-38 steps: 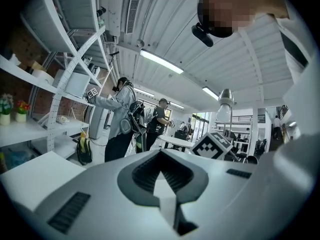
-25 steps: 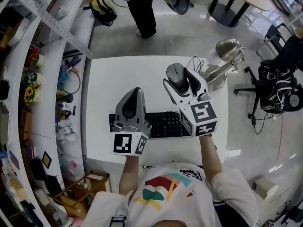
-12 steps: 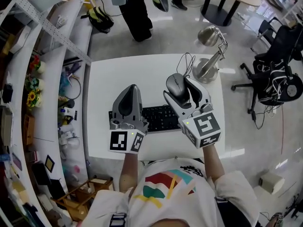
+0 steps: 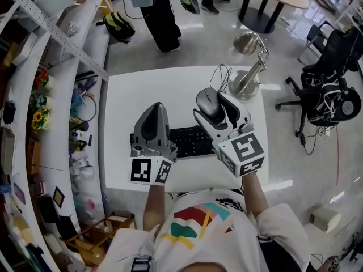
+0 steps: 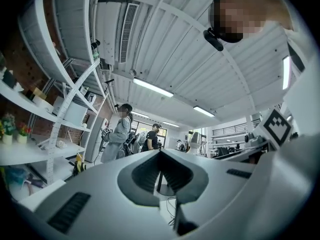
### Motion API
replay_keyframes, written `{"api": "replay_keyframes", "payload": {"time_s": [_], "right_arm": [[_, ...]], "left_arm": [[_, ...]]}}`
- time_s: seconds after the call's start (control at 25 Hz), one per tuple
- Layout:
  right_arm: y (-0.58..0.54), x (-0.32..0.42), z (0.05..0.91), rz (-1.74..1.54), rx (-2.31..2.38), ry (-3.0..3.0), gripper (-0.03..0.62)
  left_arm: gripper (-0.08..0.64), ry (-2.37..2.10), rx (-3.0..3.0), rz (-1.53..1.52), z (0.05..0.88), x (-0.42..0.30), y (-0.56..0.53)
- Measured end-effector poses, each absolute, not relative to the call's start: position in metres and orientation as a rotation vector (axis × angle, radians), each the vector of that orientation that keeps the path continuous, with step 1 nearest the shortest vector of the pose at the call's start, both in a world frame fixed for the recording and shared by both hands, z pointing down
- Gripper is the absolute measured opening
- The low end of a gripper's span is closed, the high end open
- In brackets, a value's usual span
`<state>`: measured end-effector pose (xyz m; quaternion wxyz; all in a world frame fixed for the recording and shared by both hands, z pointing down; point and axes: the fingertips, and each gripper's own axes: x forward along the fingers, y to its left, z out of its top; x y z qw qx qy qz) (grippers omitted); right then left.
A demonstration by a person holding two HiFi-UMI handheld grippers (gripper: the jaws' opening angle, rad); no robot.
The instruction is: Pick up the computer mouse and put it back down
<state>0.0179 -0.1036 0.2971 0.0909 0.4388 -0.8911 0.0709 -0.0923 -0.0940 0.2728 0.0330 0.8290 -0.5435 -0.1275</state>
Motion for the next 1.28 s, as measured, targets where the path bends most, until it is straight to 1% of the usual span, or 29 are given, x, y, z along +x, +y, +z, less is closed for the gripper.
{"api": "replay_keyframes", "payload": {"time_s": [0.24, 0.56, 1.0, 1.28], "right_arm": [[-0.106, 0.003, 0.300, 0.213, 1.236, -2.658, 0.311], [-0.120, -0.045, 0.314, 0.214, 1.077, -2.688, 0.311], [-0.165, -0.216, 0.392, 0.305, 0.690, -2.706, 0.311], [-0.192, -0.314, 0.479, 0.289, 0.503, -2.591, 0.311]], "left_arm": [[0.046, -1.701, 2.499, -0.367, 0.283, -0.102, -0.098], [0.046, -1.807, 2.363, -0.374, 0.312, -0.147, -0.100], [0.046, -1.972, 2.093, -0.310, 0.384, -0.271, -0.093], [0.046, -2.014, 1.910, -0.327, 0.444, -0.330, -0.093]]}}
